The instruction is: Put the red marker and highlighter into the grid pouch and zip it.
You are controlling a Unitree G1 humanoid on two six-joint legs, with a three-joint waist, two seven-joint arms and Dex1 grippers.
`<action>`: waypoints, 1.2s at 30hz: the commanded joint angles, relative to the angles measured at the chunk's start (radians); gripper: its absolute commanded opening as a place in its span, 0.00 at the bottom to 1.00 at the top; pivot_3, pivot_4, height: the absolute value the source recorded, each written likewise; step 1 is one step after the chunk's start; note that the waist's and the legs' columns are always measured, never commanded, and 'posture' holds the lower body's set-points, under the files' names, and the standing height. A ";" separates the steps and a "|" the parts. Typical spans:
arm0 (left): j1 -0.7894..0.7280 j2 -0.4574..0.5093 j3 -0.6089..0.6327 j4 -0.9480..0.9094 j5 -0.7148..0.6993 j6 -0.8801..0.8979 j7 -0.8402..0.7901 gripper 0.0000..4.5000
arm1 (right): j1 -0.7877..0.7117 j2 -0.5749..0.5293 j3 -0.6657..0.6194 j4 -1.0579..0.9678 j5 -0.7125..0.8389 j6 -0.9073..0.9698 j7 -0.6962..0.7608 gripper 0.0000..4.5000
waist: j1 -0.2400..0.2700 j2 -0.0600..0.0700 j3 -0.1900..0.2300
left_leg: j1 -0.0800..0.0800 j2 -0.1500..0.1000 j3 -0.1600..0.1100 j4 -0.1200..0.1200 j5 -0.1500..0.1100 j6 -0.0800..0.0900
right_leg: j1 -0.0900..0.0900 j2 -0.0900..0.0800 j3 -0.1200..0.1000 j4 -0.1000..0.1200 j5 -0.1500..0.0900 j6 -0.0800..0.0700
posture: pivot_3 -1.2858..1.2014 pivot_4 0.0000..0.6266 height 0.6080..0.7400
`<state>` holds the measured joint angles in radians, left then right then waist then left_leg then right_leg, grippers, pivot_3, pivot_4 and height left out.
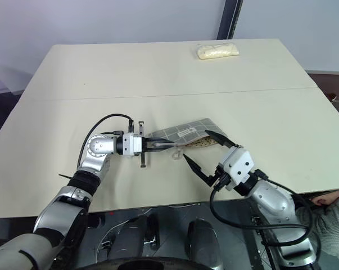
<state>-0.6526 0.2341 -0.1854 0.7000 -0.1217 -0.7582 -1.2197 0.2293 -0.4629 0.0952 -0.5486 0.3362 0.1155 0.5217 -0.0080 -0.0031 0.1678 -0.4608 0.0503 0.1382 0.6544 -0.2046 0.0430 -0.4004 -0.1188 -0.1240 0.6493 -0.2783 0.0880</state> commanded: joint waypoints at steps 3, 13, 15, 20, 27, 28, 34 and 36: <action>-0.034 -0.020 -0.026 0.008 0.055 -0.050 0.079 0.00 | -0.077 0.070 0.076 0.097 -0.063 0.095 -0.059 0.98 | -0.004 0.000 0.000 | -0.001 0.000 0.001 0.000 0.001 0.002 | -0.001 0.000 0.000 -0.001 0.000 0.000 | 0.52 0.24 1.00; -0.067 -0.011 -0.039 0.044 0.092 -0.067 0.152 0.00 | -0.315 0.220 0.031 0.286 -0.017 0.144 -0.095 0.87 | -0.002 0.000 0.000 | -0.002 -0.001 0.001 -0.002 0.001 0.002 | -0.003 0.001 0.000 0.000 0.002 0.003 | 0.52 0.24 1.00; -0.073 -0.009 -0.035 0.050 0.094 -0.064 0.168 0.00 | -0.325 0.232 0.029 0.292 -0.001 0.146 -0.076 0.69 | -0.002 0.000 0.000 | -0.003 -0.001 0.002 -0.002 0.001 0.003 | 0.000 0.001 0.000 0.000 0.003 0.005 | 0.52 0.24 1.00; -0.071 0.001 -0.037 0.052 0.097 -0.068 0.184 0.00 | -0.318 0.184 0.009 0.310 -0.046 0.144 -0.070 0.11 | -0.003 0.000 0.000 | -0.002 -0.001 0.002 -0.002 0.001 0.003 | -0.001 0.001 0.000 0.001 0.003 0.006 | 0.52 0.24 1.00; -0.058 0.076 -0.013 0.105 0.091 -0.082 0.161 0.00 | -0.241 -0.035 -0.211 0.366 -0.050 0.115 -0.007 0.01 | 0.000 0.000 0.000 | -0.002 -0.002 0.002 -0.002 0.001 0.003 | -0.004 0.001 0.000 0.000 0.003 0.006 | 0.52 0.24 1.00; -0.059 0.085 -0.009 0.116 0.087 -0.078 0.159 0.00 | -0.236 -0.065 -0.237 0.394 -0.061 0.106 -0.009 0.01 | -0.001 0.000 0.000 | -0.002 -0.002 0.002 -0.002 0.001 0.003 | -0.004 0.001 0.000 0.000 0.003 0.006 | 0.52 0.24 1.00; -0.103 0.114 0.024 0.200 0.031 0.017 0.108 0.00 | -0.280 -0.114 -0.296 0.530 -0.145 0.057 -0.101 0.01 | -0.004 0.000 0.000 | -0.002 -0.001 0.002 -0.002 0.001 0.002 | -0.003 0.001 0.000 0.002 0.003 0.006 | 0.52 0.24 1.00; -0.115 0.100 0.055 0.198 -0.049 0.139 0.035 0.09 | -0.288 -0.083 -0.275 0.500 -0.112 0.054 -0.071 0.07 | -0.005 0.000 0.000 | -0.002 -0.001 0.002 -0.002 0.001 0.002 | -0.003 0.002 0.000 0.002 0.003 0.006 | 0.52 0.24 1.00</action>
<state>-0.7651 0.2888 -0.2081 0.8710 -0.1031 -0.7064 -1.1464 -0.0638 -0.5424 -0.1031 -0.0546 0.2150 0.1741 0.4883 -0.0127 -0.0029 0.1680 -0.4627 0.0497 0.1405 0.6521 -0.2034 0.0451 -0.4031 -0.1172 -0.1237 0.6509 -0.2751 0.0938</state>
